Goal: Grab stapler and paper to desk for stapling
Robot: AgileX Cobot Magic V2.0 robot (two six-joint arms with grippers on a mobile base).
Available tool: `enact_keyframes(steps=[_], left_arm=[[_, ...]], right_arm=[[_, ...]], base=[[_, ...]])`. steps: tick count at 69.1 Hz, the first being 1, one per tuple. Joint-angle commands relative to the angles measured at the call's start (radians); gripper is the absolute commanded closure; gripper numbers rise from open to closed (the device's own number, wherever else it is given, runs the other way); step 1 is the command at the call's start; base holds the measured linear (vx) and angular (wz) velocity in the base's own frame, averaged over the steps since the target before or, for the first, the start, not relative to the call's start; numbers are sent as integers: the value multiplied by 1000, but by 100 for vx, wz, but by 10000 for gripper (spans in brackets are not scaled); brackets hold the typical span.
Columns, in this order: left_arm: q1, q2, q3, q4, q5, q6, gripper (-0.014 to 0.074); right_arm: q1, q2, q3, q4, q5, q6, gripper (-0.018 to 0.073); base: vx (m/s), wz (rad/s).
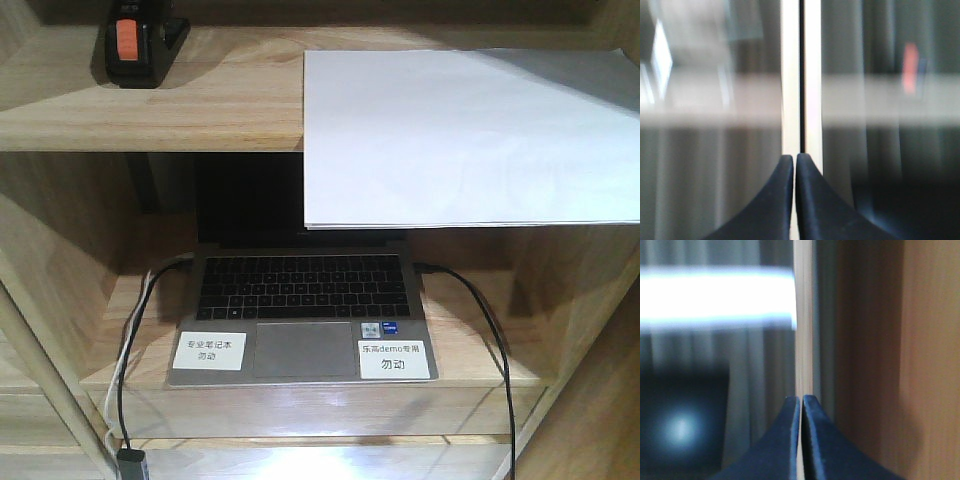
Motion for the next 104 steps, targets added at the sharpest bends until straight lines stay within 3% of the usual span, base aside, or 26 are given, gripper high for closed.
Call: enact_keyframes(steps=[1, 12, 33, 42, 55, 69, 77, 85, 91, 104], left_arm=[[-3, -12, -149, -9, -52, -5, 603], [-3, 56, -438, -9, 112, -5, 603], [-3, 323, -897, -9, 461, -5, 603], [-3, 432, -994, -9, 626, -5, 601], [-3, 542, -1001, -9, 726, -5, 573], [-3, 583, -1001, -9, 823, -5, 407], [-3, 583, -1001, -9, 838, -5, 232], [-3, 583, -1001, -8, 841, -6, 2], [-5, 582, -1001, -8, 850, -27, -130], [-5, 582, -1001, -8, 849, -56, -126]], right_arm=[[-6, -4, -134, -8, -96, -10, 565], [-6, 40, -360, -8, -66, -8, 565], [-6, 267, -783, -4, 215, -6, 564], [-6, 381, -901, 4, 312, -6, 559], [-6, 490, -942, 12, 415, -6, 517], [-6, 542, -942, 54, 548, -7, 323], [-6, 549, -942, 52, 573, -7, 130], [-6, 549, -942, 48, 574, -7, -54], [-6, 549, -942, 48, 574, -7, -144], [-6, 549, -942, 48, 562, -7, -158]], base=[[0, 0], [0, 0], [0, 0], [0, 0], [0, 0], [0, 0], [0, 0], [0, 0], [0, 0], [0, 0]])
